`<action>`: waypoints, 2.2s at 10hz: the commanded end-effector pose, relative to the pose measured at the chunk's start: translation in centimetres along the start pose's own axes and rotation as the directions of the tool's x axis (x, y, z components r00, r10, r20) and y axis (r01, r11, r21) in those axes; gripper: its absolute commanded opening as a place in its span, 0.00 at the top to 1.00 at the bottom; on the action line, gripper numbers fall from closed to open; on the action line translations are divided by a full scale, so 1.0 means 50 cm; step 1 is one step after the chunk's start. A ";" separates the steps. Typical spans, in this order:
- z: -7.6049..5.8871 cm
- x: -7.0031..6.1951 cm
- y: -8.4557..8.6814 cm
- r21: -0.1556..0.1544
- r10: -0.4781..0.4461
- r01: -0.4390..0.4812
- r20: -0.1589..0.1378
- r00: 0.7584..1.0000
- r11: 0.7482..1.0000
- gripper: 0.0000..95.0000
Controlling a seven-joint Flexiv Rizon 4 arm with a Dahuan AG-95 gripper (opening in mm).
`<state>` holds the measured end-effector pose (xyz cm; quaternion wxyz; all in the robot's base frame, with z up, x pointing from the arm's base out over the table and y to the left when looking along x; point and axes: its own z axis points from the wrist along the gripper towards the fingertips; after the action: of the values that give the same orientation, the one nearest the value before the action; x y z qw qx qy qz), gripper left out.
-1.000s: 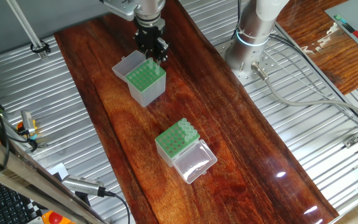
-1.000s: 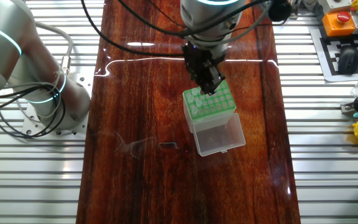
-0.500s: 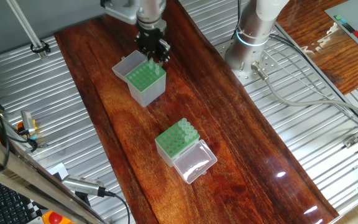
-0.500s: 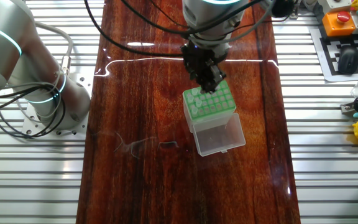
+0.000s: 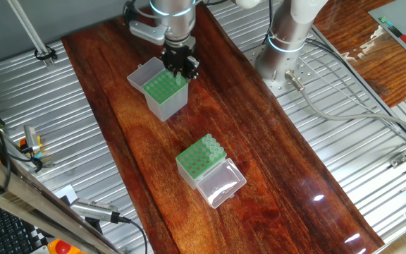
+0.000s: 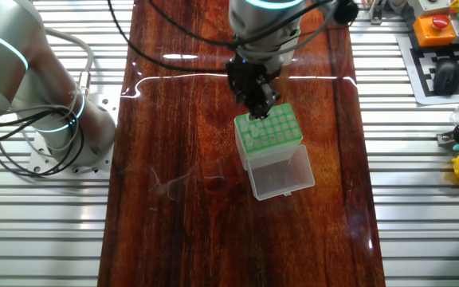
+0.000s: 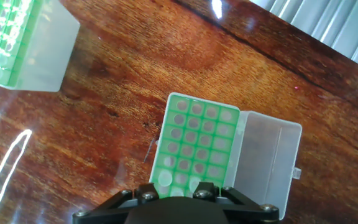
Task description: Transfer all large pipette tips from one holder to another
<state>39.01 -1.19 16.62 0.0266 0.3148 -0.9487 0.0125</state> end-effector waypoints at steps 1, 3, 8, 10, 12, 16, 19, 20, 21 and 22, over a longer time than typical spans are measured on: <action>0.009 -0.002 -0.004 -0.001 0.004 -0.004 0.000 1.000 1.000 0.60; 0.021 -0.003 -0.006 0.004 0.004 -0.004 0.006 1.000 1.000 0.60; 0.032 -0.006 -0.009 0.011 0.003 -0.003 0.010 1.000 1.000 0.80; 0.034 -0.006 -0.010 0.014 0.005 -0.005 0.012 1.000 1.000 0.80; 0.032 -0.007 -0.011 0.016 0.016 -0.017 0.013 1.000 1.000 1.00; -0.009 -0.003 -0.033 -0.005 0.011 -0.011 0.022 1.000 1.000 1.00; -0.070 -0.007 -0.037 -0.010 0.024 -0.024 0.017 1.000 1.000 1.00; -0.085 -0.008 -0.038 -0.012 0.027 -0.026 0.019 0.999 1.000 1.00; -0.108 -0.010 -0.035 -0.017 0.029 -0.029 0.022 0.999 0.999 1.00; -0.117 -0.010 -0.033 -0.018 0.030 -0.030 0.022 0.999 0.999 1.00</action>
<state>40.73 -1.84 23.06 0.0192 0.2995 -0.9539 0.0007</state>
